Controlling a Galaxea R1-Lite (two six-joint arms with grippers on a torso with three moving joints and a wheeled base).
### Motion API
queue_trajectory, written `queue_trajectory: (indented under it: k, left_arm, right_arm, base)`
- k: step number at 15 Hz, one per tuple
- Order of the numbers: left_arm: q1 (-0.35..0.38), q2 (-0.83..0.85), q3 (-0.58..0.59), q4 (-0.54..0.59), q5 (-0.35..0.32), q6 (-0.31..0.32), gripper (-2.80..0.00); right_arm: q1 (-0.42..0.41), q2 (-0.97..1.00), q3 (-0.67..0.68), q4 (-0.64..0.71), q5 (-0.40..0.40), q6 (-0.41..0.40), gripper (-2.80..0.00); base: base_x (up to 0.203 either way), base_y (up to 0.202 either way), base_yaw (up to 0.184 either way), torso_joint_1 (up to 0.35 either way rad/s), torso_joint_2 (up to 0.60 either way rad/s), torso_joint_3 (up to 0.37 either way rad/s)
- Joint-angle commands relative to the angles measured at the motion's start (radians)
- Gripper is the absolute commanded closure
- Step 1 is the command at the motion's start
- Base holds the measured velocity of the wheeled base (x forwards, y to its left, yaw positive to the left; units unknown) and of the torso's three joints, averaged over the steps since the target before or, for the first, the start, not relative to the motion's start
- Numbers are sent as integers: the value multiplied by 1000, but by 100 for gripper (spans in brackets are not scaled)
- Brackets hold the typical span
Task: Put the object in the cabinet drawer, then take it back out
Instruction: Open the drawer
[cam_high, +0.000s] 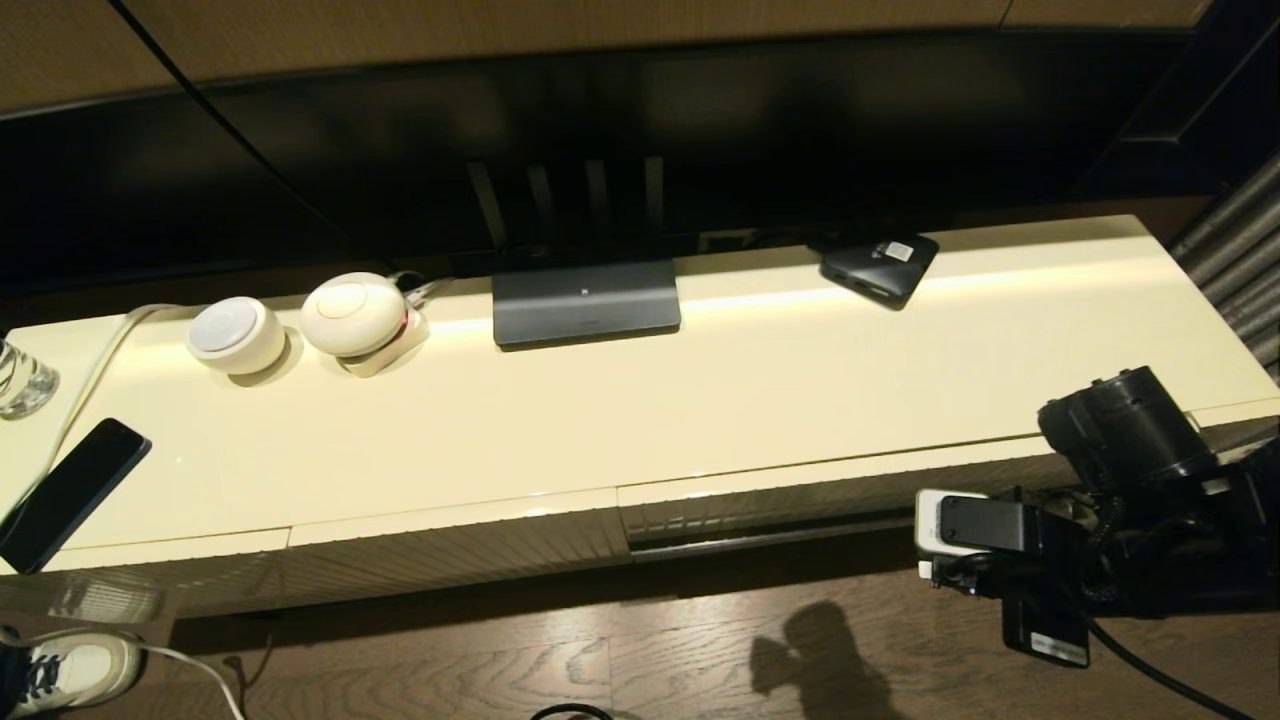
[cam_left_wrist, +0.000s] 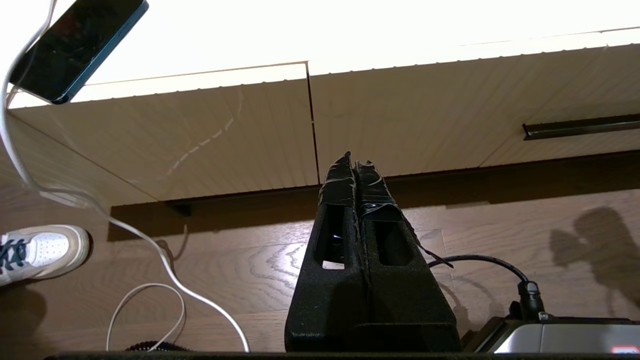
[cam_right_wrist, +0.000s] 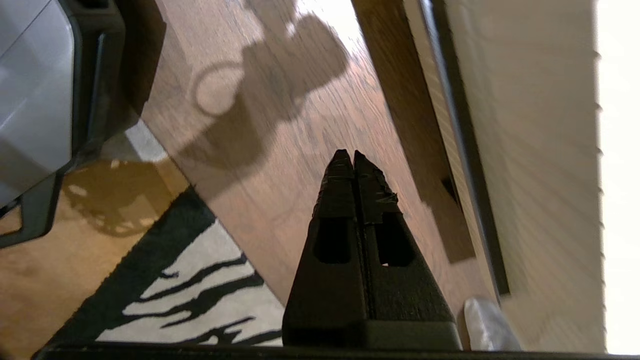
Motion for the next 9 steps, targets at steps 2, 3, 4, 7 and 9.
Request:
queue_trajectory:
  k: [2, 3, 4, 7, 9]
  left_arm:
    - [0, 1, 3, -1, 0, 0, 0]
    - [0, 1, 3, 0, 0, 0, 0]
    - [0, 1, 3, 1, 0, 0, 0]
    - [0, 1, 3, 0, 0, 0, 0]
    - [0, 1, 3, -1, 0, 0, 0]
  right_arm:
    - [7, 138, 6, -121, 0, -100, 0]
    - [2, 152, 8, -145, -1, -148, 0]
    - [-6, 165, 9, -164, -1, -192, 0]
    - [-15, 193, 15, -218, -1, -287, 0]
    - [-24, 200, 35, -236, -1, -343, 0]
  base:
    - [0, 0, 0, 0, 0, 0]
    - [0, 0, 0, 0, 0, 0]
    - [0, 0, 0, 0, 0, 0]
    - [0, 0, 0, 0, 0, 0]
    - [0, 0, 0, 0, 0, 0]
